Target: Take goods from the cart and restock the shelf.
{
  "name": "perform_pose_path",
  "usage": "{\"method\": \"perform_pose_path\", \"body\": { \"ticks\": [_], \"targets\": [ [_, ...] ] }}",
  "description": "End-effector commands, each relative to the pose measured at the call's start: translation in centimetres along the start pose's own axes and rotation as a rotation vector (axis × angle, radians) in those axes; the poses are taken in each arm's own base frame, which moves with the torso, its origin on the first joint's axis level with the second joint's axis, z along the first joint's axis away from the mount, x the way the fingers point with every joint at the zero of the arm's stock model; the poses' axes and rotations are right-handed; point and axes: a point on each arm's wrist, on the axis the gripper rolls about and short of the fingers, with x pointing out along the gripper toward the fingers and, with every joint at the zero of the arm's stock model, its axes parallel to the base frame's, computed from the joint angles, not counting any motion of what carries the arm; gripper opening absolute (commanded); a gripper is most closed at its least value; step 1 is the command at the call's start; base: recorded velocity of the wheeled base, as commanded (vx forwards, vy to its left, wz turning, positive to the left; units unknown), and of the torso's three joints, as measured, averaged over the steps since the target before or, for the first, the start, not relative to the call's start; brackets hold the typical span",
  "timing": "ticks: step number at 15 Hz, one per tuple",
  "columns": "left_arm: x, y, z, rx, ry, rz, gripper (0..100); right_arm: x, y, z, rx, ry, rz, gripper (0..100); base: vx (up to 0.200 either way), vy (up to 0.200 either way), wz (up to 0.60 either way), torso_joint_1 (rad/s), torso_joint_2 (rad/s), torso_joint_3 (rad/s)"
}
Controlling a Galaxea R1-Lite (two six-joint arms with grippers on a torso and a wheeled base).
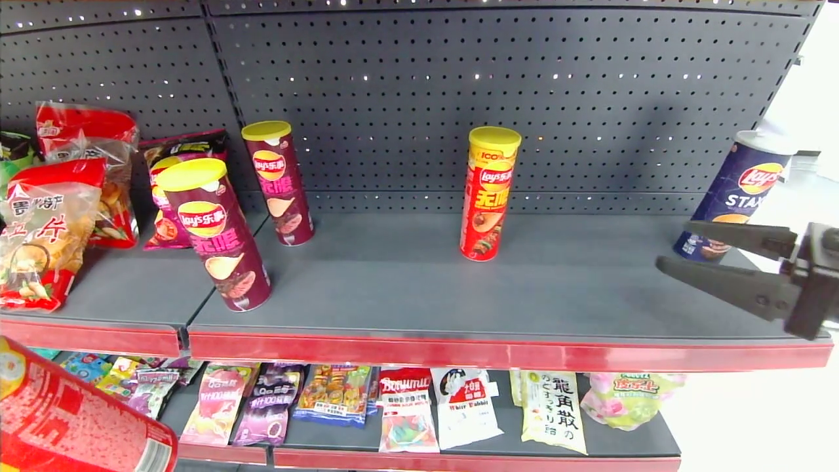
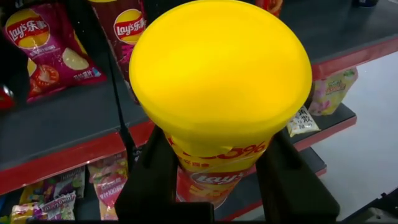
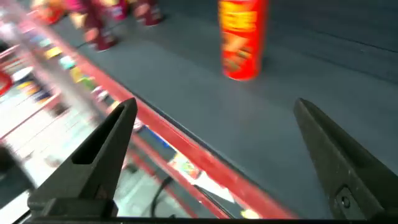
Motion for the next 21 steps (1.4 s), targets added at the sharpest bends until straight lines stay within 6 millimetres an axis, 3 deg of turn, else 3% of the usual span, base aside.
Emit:
{"method": "perform_pose_path", "body": {
  "ticks": [1, 4, 8, 16, 21],
  "targets": [
    [0.3, 0.1, 0.2, -0.003, 0.011, -0.002, 0, 7.1, -3.5, -0.9, 0.034, 0.077, 0.146, 100, 0.0, 0.0, 0.0, 0.0, 0.0, 0.0],
    [0.2, 0.1, 0.4, 0.001, 0.001, 0.001, 0, 11.3, -5.3, -1.6, -0.011, 0.063, 0.181, 100, 0.0, 0.0, 0.0, 0.0, 0.0, 0.0],
    [0.2, 0.1, 0.6, 0.008, -0.003, 0.003, 0, 15.2, -7.1, -2.5, -0.034, 0.044, 0.222, 100, 0.0, 0.0, 0.0, 0.0, 0.0, 0.0],
    [0.4, 0.2, 0.8, 0.03, -0.001, -0.001, 0, 20.7, -10.4, -2.1, -0.077, -0.02, 0.262, 100, 0.0, 0.0, 0.0, 0.0, 0.0, 0.0],
    [0.4, 0.2, 0.7, 0.029, 0.004, -0.001, 0, 22.1, -11.6, -2.1, -0.087, -0.037, 0.269, 100, 0.0, 0.0, 0.0, 0.0, 0.0, 0.0]
  ]
}}
